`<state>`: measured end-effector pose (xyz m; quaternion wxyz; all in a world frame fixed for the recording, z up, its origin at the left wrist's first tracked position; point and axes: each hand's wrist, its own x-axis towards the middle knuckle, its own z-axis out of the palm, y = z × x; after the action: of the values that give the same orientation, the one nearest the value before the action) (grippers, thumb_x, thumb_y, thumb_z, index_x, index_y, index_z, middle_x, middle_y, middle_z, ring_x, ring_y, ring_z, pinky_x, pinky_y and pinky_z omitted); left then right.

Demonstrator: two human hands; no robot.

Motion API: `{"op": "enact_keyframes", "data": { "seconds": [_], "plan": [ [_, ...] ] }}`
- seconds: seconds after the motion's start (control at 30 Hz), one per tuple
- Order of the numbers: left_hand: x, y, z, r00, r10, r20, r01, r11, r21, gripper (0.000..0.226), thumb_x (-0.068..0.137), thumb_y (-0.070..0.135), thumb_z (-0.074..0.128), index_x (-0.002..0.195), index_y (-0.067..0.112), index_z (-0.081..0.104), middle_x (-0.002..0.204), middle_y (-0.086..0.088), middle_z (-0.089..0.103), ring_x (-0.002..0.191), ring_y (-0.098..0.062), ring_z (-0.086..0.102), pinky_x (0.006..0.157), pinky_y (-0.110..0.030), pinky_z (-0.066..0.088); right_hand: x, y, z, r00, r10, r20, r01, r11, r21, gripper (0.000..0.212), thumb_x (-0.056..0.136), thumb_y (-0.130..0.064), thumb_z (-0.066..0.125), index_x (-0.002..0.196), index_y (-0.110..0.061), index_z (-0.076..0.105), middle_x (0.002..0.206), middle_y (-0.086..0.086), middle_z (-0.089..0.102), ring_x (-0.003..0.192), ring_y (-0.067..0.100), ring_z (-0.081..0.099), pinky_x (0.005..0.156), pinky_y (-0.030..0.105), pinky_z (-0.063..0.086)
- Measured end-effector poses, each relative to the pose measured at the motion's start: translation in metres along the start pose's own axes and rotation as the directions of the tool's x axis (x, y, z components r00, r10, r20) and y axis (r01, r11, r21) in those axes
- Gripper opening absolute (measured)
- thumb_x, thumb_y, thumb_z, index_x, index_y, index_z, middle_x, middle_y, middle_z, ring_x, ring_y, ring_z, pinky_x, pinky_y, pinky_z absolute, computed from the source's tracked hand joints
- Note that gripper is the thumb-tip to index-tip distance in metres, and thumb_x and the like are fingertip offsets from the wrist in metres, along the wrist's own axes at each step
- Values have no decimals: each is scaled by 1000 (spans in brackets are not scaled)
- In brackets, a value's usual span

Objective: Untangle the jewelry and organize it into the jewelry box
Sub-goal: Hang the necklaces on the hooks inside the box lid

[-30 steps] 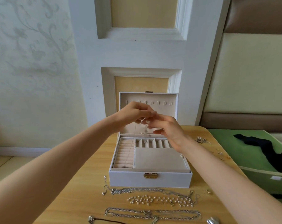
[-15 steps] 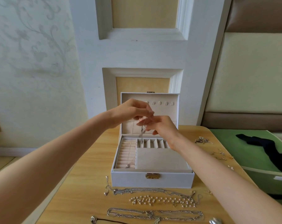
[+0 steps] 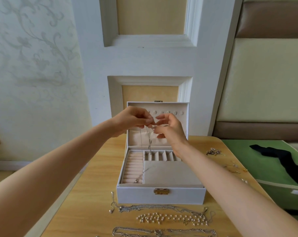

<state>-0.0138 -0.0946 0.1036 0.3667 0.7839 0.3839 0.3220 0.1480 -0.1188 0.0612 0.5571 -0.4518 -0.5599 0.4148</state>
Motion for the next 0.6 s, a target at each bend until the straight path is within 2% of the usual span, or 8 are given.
{"op": "enact_keyframes", "data": {
  "seconds": [0.07,0.1,0.2,0.33,0.43,0.53,0.6],
  "plan": [
    [4,-3,-3,1000,6,10,-7,999,50,11,87,-4,57,87,5,63,86,-12,68,78,-14,62,72,-23,48,9,-4,2,995,16,98,-12,999,-37,47,76,10,57,114,-18,53,107,4,61,83,17,60,60,24,45],
    [7,-4,-5,1000,15,14,-16,997,73,12,86,-7,57,87,4,62,82,-9,67,74,-14,62,70,-22,49,14,-6,4,985,48,166,-43,998,-35,51,75,12,55,117,-17,53,106,6,63,80,17,61,59,24,45],
    [16,-6,-11,1000,26,-11,-24,991,129,16,84,-13,57,91,2,58,78,-8,64,67,-12,61,64,-21,50,29,-5,10,958,113,262,-107,994,-36,48,77,17,51,120,-3,55,89,12,66,71,17,63,60,23,49],
    [28,-16,-18,990,33,-134,13,945,328,19,82,-5,64,94,7,57,89,-8,62,76,-18,62,69,-24,53,48,1,15,951,164,261,-164,986,-23,33,81,16,55,111,6,62,86,14,67,73,18,64,66,25,55],
    [34,-27,-20,986,19,-166,73,844,531,14,81,3,69,92,9,62,90,-4,64,77,-15,63,66,-16,50,62,4,21,956,182,232,-151,978,-142,24,80,10,63,103,6,65,81,13,67,68,18,63,62,22,55],
    [38,-35,-21,978,16,-206,123,754,646,7,82,7,68,89,5,69,86,-3,62,81,-17,62,69,-18,46,73,10,32,966,165,197,-104,951,-290,25,76,4,71,100,5,68,84,14,67,68,19,61,64,23,54],
    [41,-39,-21,976,22,-217,139,706,694,12,85,8,66,94,3,71,93,-7,64,89,-20,62,73,-20,45,78,14,38,973,145,182,-76,937,-342,23,75,1,73,98,1,71,85,12,68,72,17,61,67,23,53]
  ]
}}
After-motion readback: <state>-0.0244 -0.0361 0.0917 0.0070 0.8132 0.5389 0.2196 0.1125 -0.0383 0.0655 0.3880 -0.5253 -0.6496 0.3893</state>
